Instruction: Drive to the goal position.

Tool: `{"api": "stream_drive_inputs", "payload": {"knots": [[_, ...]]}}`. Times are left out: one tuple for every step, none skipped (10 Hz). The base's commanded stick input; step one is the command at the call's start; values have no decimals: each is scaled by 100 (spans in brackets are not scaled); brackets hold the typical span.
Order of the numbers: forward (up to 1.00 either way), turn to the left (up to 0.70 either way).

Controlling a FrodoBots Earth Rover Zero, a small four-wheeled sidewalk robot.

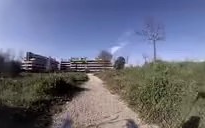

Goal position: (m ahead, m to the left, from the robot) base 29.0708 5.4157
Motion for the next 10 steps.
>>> {"api": "stream_drive_inputs", "payload": {"knots": [[50, 0], [50, 0], [50, 0], [50, 0], [50, 0], [50, 0], [50, 0], [50, 0], [50, 0], [50, 0]]}}
